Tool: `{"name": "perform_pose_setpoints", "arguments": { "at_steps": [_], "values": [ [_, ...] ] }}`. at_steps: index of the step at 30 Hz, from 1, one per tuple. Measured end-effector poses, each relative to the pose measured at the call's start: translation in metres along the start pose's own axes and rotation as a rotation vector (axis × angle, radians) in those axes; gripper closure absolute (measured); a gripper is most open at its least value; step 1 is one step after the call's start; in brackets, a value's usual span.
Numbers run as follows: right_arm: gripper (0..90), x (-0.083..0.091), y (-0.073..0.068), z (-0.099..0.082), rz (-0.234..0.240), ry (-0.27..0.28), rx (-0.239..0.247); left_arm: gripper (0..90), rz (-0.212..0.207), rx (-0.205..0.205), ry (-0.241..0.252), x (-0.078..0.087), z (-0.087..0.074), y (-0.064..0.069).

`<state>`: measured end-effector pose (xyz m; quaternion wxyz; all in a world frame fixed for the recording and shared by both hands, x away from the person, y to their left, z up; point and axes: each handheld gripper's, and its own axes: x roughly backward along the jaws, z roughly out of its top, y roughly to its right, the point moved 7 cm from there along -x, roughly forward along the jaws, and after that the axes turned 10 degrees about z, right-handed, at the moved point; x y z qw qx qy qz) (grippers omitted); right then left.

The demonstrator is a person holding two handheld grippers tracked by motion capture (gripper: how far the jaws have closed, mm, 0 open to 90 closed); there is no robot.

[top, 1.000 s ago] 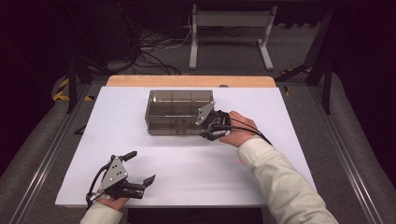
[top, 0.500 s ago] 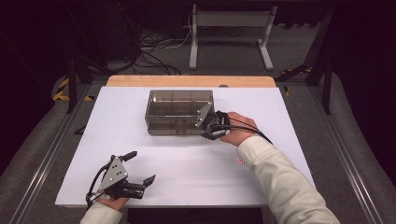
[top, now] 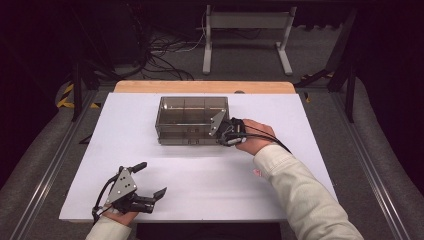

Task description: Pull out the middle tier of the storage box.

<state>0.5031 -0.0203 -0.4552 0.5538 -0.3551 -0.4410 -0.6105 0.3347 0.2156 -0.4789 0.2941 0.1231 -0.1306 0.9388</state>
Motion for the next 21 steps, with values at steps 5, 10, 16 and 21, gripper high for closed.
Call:
{"name": "perform_pose_setpoints", "arguments": {
  "at_steps": [5,10,16,21],
  "values": [
    [82.3,0.001,-0.001,0.001,0.027,0.000,-0.012,1.9,-0.004,0.005,-0.002,0.000,0.000,0.001],
    [83.4,0.001,-0.002,0.001,0.043,-0.007,-0.019,1.9,-0.004,0.005,-0.003,0.000,0.000,0.001],
    [84.2,0.003,-0.007,0.003,0.070,-0.020,-0.013,1.9,-0.003,0.002,-0.004,0.000,0.000,0.000],
    [84.4,0.005,-0.010,0.002,0.082,-0.026,-0.013,1.9,-0.003,0.002,-0.004,0.000,0.000,0.000]
  ]
}}
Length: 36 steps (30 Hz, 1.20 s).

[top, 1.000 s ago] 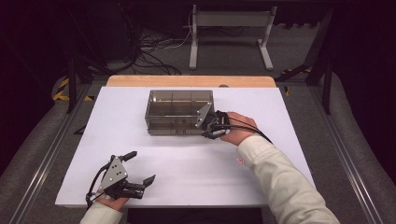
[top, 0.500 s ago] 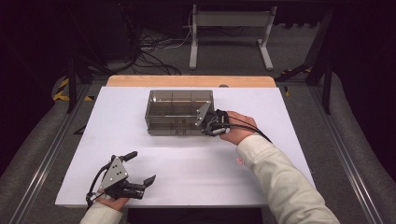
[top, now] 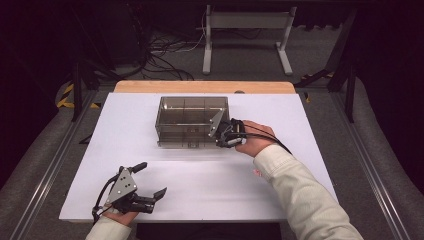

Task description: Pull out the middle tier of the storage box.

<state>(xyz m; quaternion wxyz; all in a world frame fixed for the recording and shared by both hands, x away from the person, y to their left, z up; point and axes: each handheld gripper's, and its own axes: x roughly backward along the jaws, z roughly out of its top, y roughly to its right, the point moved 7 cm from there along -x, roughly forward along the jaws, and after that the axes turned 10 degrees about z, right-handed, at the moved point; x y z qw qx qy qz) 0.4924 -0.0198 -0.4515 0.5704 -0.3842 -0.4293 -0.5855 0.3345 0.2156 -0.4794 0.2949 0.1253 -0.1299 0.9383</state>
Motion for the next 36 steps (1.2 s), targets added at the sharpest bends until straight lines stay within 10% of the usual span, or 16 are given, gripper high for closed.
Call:
{"name": "perform_pose_setpoints", "arguments": {
  "at_steps": [36],
  "values": [
    [86.0,0.003,-0.033,0.000,0.068,0.000,-0.003,1.9,0.001,-0.005,-0.007,0.000,-0.001,0.001]
  ]
}}
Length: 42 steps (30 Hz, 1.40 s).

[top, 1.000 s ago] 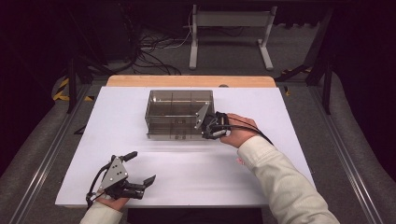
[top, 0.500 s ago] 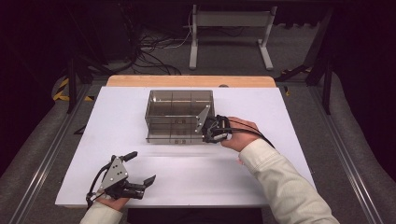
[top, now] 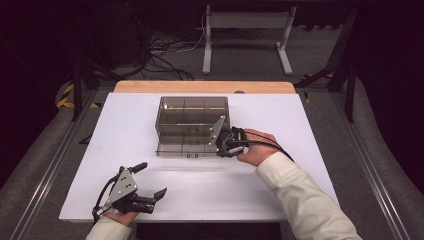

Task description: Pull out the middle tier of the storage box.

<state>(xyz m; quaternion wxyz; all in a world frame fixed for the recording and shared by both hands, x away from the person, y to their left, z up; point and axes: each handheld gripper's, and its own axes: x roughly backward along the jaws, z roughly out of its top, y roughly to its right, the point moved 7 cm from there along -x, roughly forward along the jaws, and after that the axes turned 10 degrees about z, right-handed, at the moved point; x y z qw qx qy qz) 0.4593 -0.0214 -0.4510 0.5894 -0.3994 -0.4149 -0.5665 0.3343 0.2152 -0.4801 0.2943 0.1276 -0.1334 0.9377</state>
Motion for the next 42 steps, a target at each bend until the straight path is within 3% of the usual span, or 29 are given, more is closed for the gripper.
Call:
{"name": "perform_pose_setpoints", "arguments": {
  "at_steps": [30,42],
  "values": [
    [86.2,-0.0067,-0.0015,-0.0019,-0.003,-0.002,-0.003,1.9,-0.001,-0.001,0.000,-0.0004,0.0001,0.0003],
    [79.2,-0.0051,-0.0028,0.0001,-0.007,0.010,0.003,1.9,-0.002,0.002,0.000,-0.0001,0.0001,0.0002]
  ]
}}
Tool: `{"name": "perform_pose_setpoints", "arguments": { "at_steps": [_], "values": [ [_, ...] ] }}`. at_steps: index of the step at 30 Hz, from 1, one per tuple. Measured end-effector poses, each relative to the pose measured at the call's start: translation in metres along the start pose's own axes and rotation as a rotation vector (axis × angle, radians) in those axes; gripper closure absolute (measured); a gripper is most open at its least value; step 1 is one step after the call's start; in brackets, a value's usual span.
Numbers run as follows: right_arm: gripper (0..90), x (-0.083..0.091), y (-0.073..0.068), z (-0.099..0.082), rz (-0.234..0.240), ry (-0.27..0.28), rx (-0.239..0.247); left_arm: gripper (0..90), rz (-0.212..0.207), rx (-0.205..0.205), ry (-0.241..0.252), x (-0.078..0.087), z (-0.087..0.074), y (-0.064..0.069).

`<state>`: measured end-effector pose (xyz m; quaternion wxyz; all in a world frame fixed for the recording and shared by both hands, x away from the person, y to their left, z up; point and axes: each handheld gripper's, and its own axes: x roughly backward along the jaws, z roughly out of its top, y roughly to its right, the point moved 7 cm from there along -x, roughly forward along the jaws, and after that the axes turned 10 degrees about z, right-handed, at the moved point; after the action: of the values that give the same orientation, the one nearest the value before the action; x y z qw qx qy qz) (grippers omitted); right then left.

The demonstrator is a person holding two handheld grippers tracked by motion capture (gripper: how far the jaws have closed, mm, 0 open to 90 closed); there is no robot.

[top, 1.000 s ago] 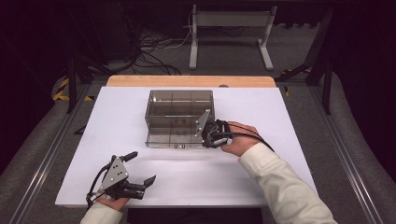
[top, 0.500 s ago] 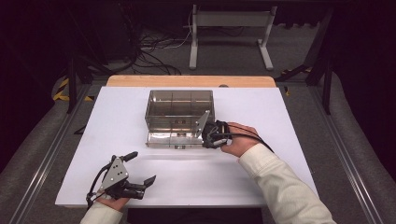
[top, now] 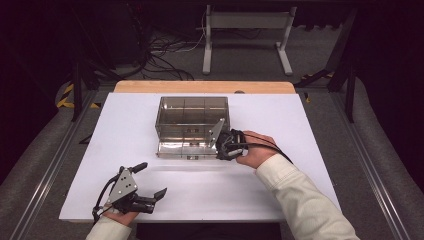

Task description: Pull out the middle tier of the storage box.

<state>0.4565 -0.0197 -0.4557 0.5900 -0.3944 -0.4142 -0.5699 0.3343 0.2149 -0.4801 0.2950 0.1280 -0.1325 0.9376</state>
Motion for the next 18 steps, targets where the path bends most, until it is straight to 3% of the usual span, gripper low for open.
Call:
{"name": "perform_pose_setpoints", "arguments": {
  "at_steps": [10,18],
  "values": [
    [64.5,0.014,-0.005,0.006,-0.031,0.075,0.013,1.9,-0.002,-0.001,0.002,0.000,0.000,0.000],
    [47.1,0.038,-0.014,0.012,-0.101,0.227,0.007,1.9,-0.011,0.015,0.008,-0.001,0.004,-0.003]
  ]
}}
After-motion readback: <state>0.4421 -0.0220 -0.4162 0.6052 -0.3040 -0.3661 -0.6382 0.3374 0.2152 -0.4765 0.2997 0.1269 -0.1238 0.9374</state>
